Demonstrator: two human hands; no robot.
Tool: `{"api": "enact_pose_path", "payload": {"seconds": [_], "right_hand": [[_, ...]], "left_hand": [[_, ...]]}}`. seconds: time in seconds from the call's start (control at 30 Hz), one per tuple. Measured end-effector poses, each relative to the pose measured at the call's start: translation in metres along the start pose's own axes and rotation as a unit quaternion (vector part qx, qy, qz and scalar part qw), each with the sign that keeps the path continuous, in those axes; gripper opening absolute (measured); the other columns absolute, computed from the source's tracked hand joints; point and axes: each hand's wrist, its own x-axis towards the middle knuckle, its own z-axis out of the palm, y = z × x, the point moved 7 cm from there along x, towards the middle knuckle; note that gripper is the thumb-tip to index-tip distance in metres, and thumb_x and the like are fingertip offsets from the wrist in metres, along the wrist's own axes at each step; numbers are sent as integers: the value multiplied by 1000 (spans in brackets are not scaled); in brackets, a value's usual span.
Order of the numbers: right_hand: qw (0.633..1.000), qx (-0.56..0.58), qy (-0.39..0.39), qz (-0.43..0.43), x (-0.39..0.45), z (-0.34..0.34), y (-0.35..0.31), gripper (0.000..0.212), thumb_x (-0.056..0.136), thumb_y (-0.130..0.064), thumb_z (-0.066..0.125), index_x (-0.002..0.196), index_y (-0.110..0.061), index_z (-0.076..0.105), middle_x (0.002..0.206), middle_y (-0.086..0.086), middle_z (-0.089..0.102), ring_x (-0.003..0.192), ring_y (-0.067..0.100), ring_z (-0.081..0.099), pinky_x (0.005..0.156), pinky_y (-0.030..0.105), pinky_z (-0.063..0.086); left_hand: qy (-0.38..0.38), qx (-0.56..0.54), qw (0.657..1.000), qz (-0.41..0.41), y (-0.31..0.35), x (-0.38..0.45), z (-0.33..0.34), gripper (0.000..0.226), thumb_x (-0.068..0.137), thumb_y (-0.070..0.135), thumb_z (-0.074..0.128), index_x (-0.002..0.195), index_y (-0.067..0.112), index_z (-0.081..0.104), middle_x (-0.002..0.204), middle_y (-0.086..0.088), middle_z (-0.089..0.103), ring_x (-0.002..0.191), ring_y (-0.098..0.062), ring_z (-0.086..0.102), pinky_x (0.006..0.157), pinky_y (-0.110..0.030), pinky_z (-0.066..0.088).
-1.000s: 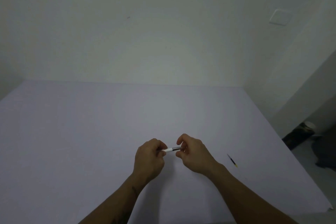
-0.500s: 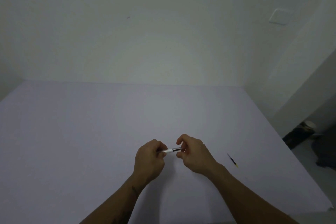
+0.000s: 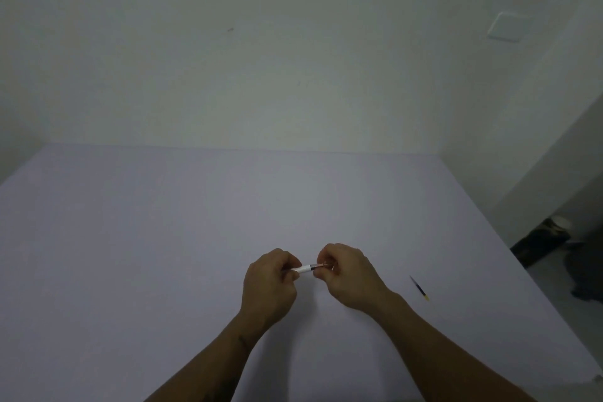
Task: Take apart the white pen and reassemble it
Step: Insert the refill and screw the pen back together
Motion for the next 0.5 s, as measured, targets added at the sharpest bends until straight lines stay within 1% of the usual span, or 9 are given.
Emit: {"api": "enact_pose_path", "payload": {"seconds": [0.07,0.17,0.27,0.33,0.4,0.47,0.5], "right_hand": [[1000,18,1,3,-1,0,0,17,85,-21,71,97,-26,60,86,-7,61,71,10,58,60,17,42],[1000,-9,15,-5,1,-4,-3,13,87,-18,68,86,-26,57,83,-7,61,71,11,57,62,20,45],[1000,-26,4,-5,5,-3,-1,7,93,-20,60,87,-23,59,83,-7,58,69,9,52,59,18,37],[999,-49,-7,-11,7,-1,-1,13,98,-21,51,92,-18,63,86,-4,57,70,11,51,58,17,33],[999,-52,-12,-9,6,0,0,18,100,-22,47,95,-15,64,87,-2,59,70,11,50,58,17,33],[1000,-20,-10,-4,6,-3,2,9,96,-26,55,97,-19,61,85,-3,61,67,9,51,58,17,36],[1000,-5,-12,0,5,-4,3,10,93,-27,61,101,-22,58,87,-4,61,67,8,53,58,17,38]], "left_hand": [[1,1,1000,1,0,1,0,13,84,7,67,85,20,69,81,8,67,74,-11,61,71,-29,57],[3,1,1000,4,1,3,0,13,83,7,68,84,20,69,80,8,66,74,-10,61,70,-27,56],[3,1,1000,3,2,4,1,13,83,7,68,84,20,69,79,9,65,74,-10,61,71,-27,56],[2,2,1000,1,2,5,2,13,83,7,68,84,20,69,79,9,65,75,-11,62,72,-30,57],[3,0,1000,0,3,7,3,13,83,7,68,84,20,69,79,9,65,75,-12,62,73,-31,58],[5,-5,1000,-2,4,8,3,13,83,6,68,85,19,69,80,8,65,75,-12,62,74,-30,57],[6,-8,1000,-5,5,9,3,13,83,6,68,86,19,69,80,8,66,75,-12,62,74,-30,57]]}}
